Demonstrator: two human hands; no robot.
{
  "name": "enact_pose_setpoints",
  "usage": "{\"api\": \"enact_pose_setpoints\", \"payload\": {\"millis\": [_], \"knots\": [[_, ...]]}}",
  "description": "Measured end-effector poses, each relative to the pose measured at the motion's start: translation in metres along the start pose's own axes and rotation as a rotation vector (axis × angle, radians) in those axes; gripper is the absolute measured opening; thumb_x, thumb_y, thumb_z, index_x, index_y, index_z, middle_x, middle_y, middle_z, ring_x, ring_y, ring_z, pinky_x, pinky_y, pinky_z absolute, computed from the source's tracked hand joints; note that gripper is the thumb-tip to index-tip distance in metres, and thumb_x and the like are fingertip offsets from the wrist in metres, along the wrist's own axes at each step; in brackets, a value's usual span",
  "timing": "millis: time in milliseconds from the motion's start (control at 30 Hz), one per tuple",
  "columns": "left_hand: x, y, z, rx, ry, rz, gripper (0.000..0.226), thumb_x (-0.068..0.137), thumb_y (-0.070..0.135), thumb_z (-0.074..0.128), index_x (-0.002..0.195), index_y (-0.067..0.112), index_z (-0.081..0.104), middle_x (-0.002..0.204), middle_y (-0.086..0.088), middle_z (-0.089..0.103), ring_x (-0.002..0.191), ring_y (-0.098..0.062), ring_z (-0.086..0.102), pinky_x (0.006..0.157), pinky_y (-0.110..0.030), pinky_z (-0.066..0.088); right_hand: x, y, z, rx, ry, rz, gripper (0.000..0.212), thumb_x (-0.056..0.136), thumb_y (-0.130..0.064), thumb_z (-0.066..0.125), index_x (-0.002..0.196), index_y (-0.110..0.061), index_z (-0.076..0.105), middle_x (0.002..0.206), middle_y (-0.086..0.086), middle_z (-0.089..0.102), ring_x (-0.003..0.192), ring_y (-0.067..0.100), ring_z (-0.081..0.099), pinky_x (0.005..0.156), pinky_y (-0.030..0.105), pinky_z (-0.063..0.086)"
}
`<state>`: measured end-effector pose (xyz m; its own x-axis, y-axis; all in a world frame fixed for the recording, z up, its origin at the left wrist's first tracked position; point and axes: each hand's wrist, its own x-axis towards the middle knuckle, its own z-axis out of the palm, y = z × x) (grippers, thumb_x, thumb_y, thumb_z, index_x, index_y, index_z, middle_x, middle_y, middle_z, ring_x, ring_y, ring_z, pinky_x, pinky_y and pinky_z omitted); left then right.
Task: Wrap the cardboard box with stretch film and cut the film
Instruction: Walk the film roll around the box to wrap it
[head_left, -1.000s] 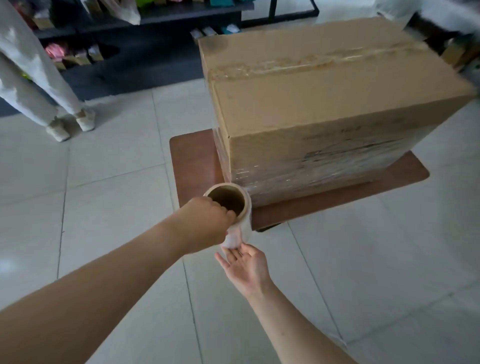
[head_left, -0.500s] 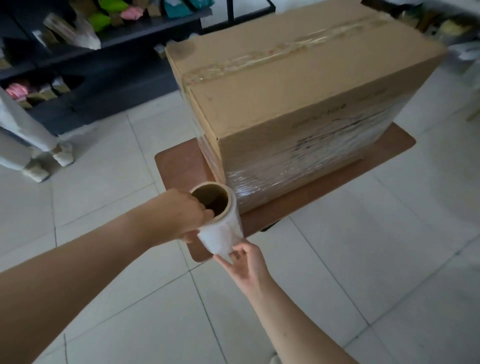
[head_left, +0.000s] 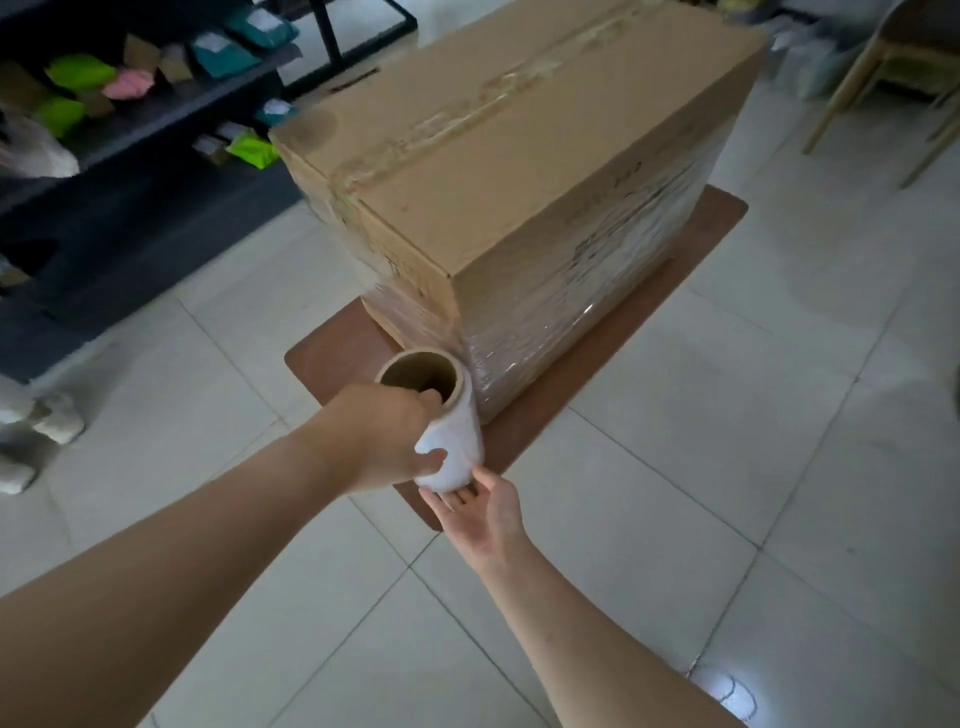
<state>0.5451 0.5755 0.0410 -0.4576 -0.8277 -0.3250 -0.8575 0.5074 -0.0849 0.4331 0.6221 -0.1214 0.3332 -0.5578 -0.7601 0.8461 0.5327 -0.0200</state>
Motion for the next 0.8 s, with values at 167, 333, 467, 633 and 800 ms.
{"api": "enact_pose_setpoints", "payload": {"millis": [167, 333, 467, 633, 800], "knots": [[0.009, -0.023, 0.001, -0.006, 0.124, 0.032, 0.04, 0.092, 0.053, 0.046, 0.108, 0.018, 0.052, 0.084, 0.004, 0.059, 0.074, -0.017, 0.057, 0.062, -0.027, 0.047, 0.006, 0.037, 0.027, 0.203, 0.017, -0.11, 0.037, 0.099, -0.009, 0.04, 0.133, 0.002, 0.045, 0.131, 0.023, 0.053, 0.123, 0.039, 0.05, 0.107, 0.054, 0.038], [0.021, -0.042, 0.003, 0.06, 0.1, 0.097, 0.034, 0.092, 0.049, 0.05, 0.1, 0.017, 0.051, 0.074, 0.005, 0.05, 0.067, -0.017, 0.049, 0.058, -0.029, 0.043, 0.023, 0.057, 0.04, 0.291, 0.027, -0.137, 0.038, 0.1, -0.007, 0.036, 0.136, 0.004, 0.042, 0.133, 0.022, 0.05, 0.129, 0.038, 0.045, 0.111, 0.054, 0.033], [0.02, -0.064, 0.005, 0.086, 0.109, 0.225, 0.025, 0.093, 0.043, 0.048, 0.098, 0.018, 0.049, 0.087, 0.004, 0.058, 0.076, -0.018, 0.053, 0.068, -0.031, 0.049, 0.033, 0.062, 0.039, 0.236, 0.002, -0.125, 0.037, 0.101, -0.006, 0.034, 0.136, 0.004, 0.041, 0.141, 0.02, 0.045, 0.138, 0.031, 0.036, 0.108, 0.052, 0.036], [0.02, -0.085, 0.002, 0.088, 0.123, 0.317, 0.022, 0.093, 0.042, 0.047, 0.093, 0.02, 0.042, 0.083, 0.008, 0.051, 0.075, -0.015, 0.05, 0.063, -0.027, 0.043, 0.03, 0.053, 0.045, 0.063, 0.05, -0.138, 0.036, 0.094, 0.001, 0.038, 0.128, 0.005, 0.049, 0.118, 0.019, 0.06, 0.125, 0.034, 0.05, 0.106, 0.051, 0.039], [0.023, -0.101, 0.004, 0.065, 0.122, 0.337, 0.019, 0.091, 0.041, 0.05, 0.097, 0.024, 0.044, 0.084, 0.011, 0.048, 0.073, -0.011, 0.042, 0.06, -0.019, 0.029, 0.045, 0.034, 0.056, 0.034, 0.103, -0.147, 0.036, 0.098, -0.03, 0.048, 0.126, -0.006, 0.051, 0.118, 0.019, 0.059, 0.116, 0.035, 0.053, 0.107, 0.053, 0.037]]}}
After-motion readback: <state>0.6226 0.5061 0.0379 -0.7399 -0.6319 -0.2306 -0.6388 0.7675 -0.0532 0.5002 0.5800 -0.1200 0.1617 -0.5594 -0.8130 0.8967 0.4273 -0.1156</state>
